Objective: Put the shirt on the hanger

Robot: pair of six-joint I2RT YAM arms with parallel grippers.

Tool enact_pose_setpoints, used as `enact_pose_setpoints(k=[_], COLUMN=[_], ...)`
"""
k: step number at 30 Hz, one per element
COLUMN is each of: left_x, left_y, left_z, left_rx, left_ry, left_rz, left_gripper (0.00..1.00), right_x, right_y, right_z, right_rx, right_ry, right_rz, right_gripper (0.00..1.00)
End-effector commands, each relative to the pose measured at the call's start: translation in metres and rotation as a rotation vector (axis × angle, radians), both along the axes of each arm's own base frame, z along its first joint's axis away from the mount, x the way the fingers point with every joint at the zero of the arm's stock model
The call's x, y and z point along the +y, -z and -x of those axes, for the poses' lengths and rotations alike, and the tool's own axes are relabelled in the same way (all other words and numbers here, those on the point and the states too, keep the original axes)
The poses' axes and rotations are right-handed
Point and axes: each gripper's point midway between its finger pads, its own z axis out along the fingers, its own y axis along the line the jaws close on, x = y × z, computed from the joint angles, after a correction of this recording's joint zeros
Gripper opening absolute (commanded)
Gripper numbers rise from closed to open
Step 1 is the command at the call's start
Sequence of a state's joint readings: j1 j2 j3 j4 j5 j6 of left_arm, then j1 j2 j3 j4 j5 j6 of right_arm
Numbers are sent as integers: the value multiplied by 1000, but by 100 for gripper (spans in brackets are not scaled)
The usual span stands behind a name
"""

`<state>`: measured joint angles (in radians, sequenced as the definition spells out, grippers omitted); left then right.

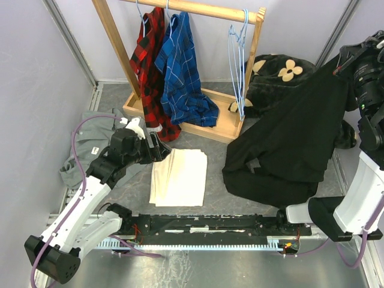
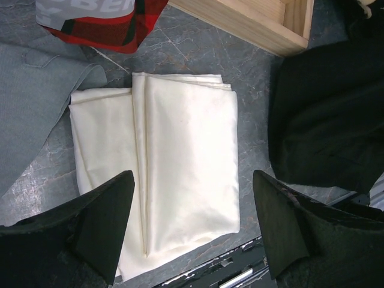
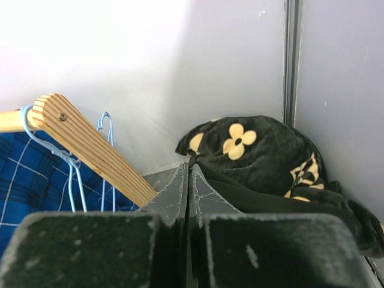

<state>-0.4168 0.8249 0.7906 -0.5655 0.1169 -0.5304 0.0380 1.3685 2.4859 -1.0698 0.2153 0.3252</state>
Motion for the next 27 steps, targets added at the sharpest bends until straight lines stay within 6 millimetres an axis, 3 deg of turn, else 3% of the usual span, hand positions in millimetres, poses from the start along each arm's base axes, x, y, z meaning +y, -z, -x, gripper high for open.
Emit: enact_pose_setpoints(k=[1, 9, 12, 14, 17, 19, 20, 21, 23, 27], left_x=[-11, -14, -13, -12, -11, -11, -11, -11, -12, -15], left_y=[-26, -33, -31, -30, -27, -24, -23, -22, -21, -17], left_z=[-9, -13, -13, -12, -11, -11, -11, -11, -11, -14], left_rx=[-77, -95, -93, -95, -92, -87, -84, -83, -78, -67], left_ry=[38, 59, 56, 53, 48, 48, 49, 51, 55, 58], left_rz=[43, 41, 37, 36, 32, 29, 29, 28, 30, 36], left_gripper=[86, 89, 89, 89, 89, 89, 89, 89, 89, 88], right_x=[1, 2, 8, 19, 40, 59, 67, 76, 97, 168], right_y=[-30, -67, -62, -44, 1, 36, 75, 94, 155, 280], right_z=[5, 10, 4, -4, -11, -3, -7, -4, 5, 32], right_rx=[-101, -233, -218, -157, -38, 27, 114, 135, 241, 433], right_ry=[-11, -16, -50, -111, -221, -316, -350, -390, -463, -634], right_rz=[5, 24, 29, 27, -16, -84, -132, -177, -301, -514], right_gripper=[0, 0, 0, 0, 0, 0, 0, 0, 0, 0])
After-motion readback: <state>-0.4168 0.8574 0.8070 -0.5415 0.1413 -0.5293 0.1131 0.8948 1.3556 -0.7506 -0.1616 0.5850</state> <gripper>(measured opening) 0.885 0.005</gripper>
